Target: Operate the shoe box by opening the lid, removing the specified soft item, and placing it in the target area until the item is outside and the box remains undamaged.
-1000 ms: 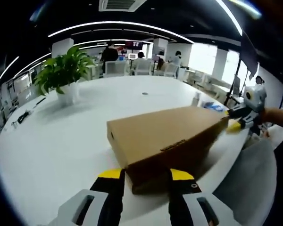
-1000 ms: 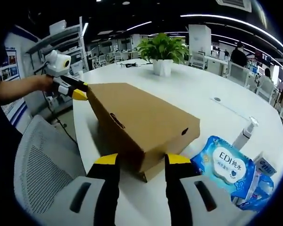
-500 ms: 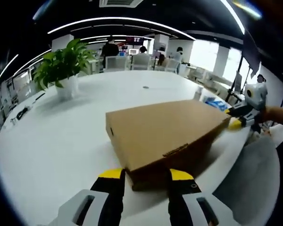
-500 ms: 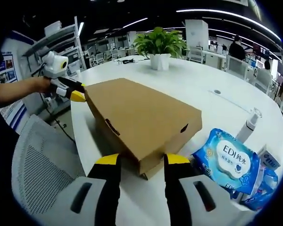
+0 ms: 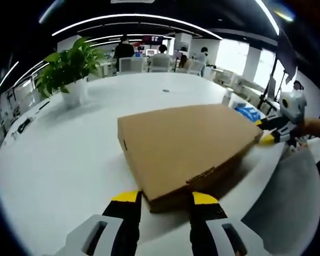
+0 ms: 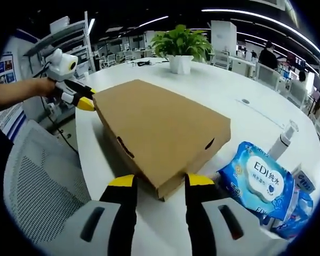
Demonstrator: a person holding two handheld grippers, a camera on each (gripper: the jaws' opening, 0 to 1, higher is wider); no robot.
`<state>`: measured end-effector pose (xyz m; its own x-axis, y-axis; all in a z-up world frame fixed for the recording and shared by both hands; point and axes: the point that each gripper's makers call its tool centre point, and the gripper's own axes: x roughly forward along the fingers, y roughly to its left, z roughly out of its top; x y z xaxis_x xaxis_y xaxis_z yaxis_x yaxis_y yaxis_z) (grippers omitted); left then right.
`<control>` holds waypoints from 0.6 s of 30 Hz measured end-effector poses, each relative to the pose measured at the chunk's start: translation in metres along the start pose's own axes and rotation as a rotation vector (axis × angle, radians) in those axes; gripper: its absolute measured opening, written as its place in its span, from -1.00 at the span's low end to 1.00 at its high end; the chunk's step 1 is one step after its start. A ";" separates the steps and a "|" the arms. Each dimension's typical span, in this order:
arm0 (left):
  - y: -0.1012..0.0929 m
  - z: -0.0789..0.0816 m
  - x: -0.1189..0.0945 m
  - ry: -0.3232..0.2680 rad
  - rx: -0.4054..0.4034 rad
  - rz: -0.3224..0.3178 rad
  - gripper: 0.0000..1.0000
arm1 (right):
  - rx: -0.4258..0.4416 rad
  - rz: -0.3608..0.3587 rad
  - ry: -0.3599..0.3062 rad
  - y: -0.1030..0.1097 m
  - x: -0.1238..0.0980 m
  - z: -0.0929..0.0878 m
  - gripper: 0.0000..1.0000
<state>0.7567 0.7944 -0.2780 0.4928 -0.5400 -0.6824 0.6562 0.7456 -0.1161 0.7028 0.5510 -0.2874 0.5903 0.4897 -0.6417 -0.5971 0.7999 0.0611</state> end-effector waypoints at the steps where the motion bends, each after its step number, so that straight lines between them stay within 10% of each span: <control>1: 0.002 -0.002 0.002 0.006 0.001 0.002 -0.29 | -0.003 -0.003 0.003 0.000 0.001 -0.001 -0.36; 18: 0.009 0.006 0.022 0.033 0.008 0.005 -0.29 | 0.002 -0.039 -0.003 -0.017 0.011 0.003 -0.37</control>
<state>0.7770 0.7874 -0.2896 0.4770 -0.5233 -0.7061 0.6587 0.7448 -0.1070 0.7205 0.5439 -0.2935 0.6149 0.4590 -0.6412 -0.5725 0.8190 0.0373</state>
